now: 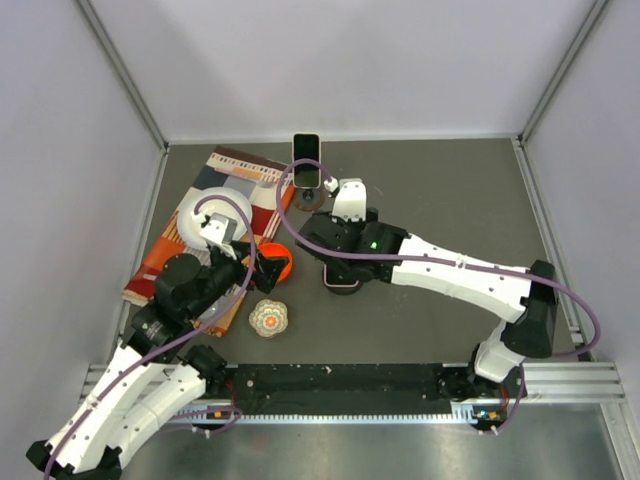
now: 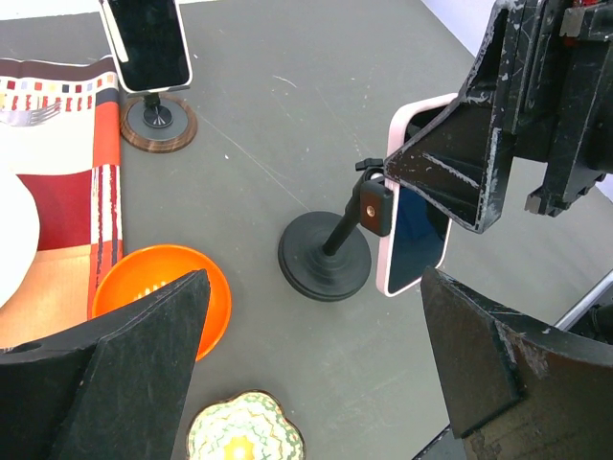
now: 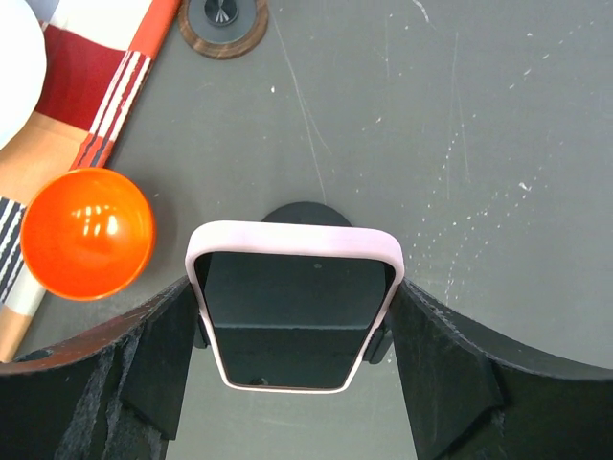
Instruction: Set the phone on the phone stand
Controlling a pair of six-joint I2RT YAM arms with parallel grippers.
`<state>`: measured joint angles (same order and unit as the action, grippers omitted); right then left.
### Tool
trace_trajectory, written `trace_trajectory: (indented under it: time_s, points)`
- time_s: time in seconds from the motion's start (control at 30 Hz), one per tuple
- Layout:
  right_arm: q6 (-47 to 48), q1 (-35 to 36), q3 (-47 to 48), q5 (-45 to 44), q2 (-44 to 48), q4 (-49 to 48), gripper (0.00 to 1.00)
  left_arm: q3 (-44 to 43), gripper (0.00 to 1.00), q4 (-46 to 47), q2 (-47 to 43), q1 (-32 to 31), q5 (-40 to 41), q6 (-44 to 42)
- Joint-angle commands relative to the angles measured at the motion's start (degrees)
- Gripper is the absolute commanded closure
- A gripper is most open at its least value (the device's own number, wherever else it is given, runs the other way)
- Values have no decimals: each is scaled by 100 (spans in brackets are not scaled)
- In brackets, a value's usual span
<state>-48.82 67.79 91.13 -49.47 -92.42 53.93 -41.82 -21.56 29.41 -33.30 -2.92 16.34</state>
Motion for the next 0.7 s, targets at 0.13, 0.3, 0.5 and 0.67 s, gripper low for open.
trace_trajectory:
  time_s: [0.13,0.3,0.5,0.67]
  points:
    - [478,-397,283,-713,22,-189,100,-229,4,126,354,25,-191,-262]
    - [1583,-881,-165,-389,321,-1295,100,-546,5,126,671,16,-288,-289]
    - [2349,-1688,-544,183,515,-2395,100,-546,6,179,602,16,-262,-131]
    - [2972,-2120,-307,596,278,-3036,100,-380,6,240,382,16,-25,10]
